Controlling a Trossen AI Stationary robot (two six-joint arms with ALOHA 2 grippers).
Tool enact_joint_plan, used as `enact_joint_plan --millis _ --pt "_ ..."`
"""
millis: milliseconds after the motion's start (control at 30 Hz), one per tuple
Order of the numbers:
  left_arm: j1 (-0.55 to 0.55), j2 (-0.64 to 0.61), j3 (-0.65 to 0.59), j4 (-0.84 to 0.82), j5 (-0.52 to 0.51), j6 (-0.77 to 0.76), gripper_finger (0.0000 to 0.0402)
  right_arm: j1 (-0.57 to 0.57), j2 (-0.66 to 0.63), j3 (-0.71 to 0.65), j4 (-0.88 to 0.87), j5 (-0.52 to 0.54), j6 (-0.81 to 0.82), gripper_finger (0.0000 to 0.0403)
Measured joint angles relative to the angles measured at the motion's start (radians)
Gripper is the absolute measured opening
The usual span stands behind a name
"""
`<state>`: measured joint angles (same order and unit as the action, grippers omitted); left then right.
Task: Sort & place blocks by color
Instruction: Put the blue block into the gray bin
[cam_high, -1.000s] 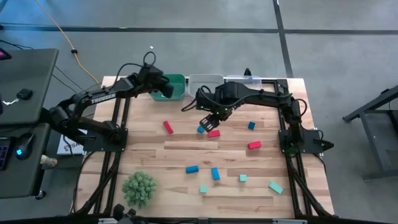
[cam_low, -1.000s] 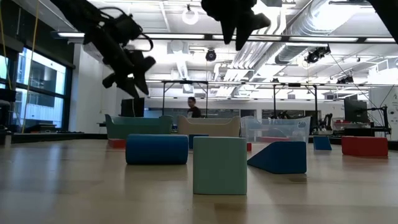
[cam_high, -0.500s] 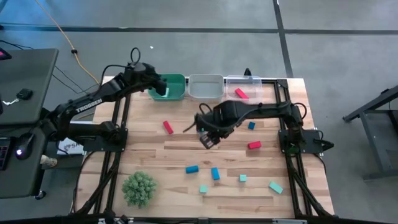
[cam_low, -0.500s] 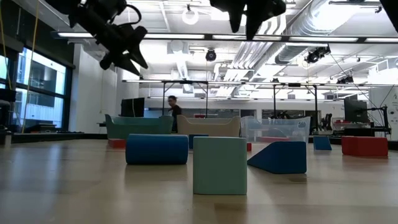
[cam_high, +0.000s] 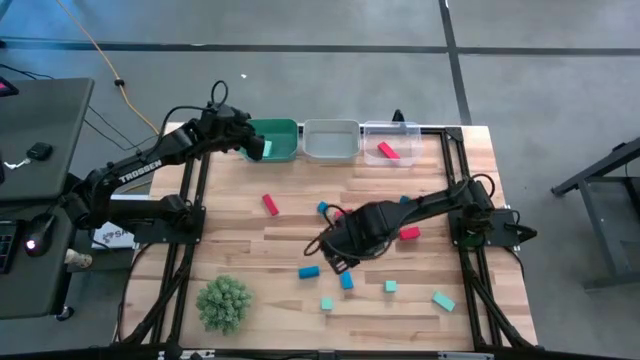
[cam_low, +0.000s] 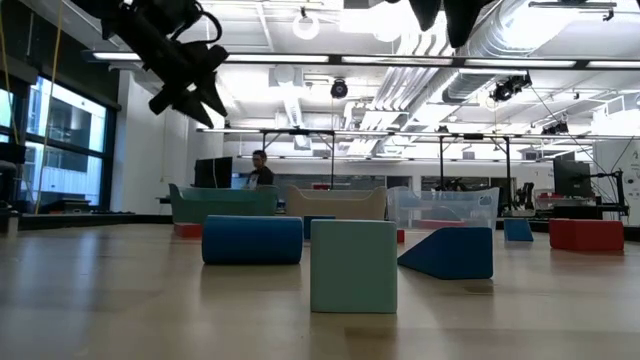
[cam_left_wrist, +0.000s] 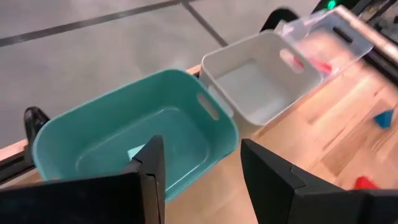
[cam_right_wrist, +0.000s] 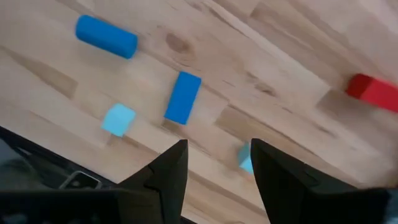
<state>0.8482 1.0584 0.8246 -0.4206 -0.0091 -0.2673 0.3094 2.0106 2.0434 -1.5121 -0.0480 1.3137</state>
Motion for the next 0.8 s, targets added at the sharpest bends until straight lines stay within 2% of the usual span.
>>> enact_joint_plan --millis 267,400,600,800 --pt "0.0 0.0 0.0 -0.042 0.027 0.034 0.0131 0.062 0.018 -0.03 0.096 0.048 0.121 0.0166" --pt "-0.013 0.0 0.0 -0.041 0.088 0.034 0.0131 0.082 0.032 -0.102 0.204 0.056 0.117 0.0166" --pt "-0.048 0.001 0.0 -0.04 0.089 0.035 0.0131 0.093 0.032 -0.203 0.277 0.056 0.111 0.0166" --pt "-0.072 0.001 0.0 -0.04 0.087 0.035 0.0131 0.093 0.032 -0.339 0.438 0.009 0.152 0.0166"
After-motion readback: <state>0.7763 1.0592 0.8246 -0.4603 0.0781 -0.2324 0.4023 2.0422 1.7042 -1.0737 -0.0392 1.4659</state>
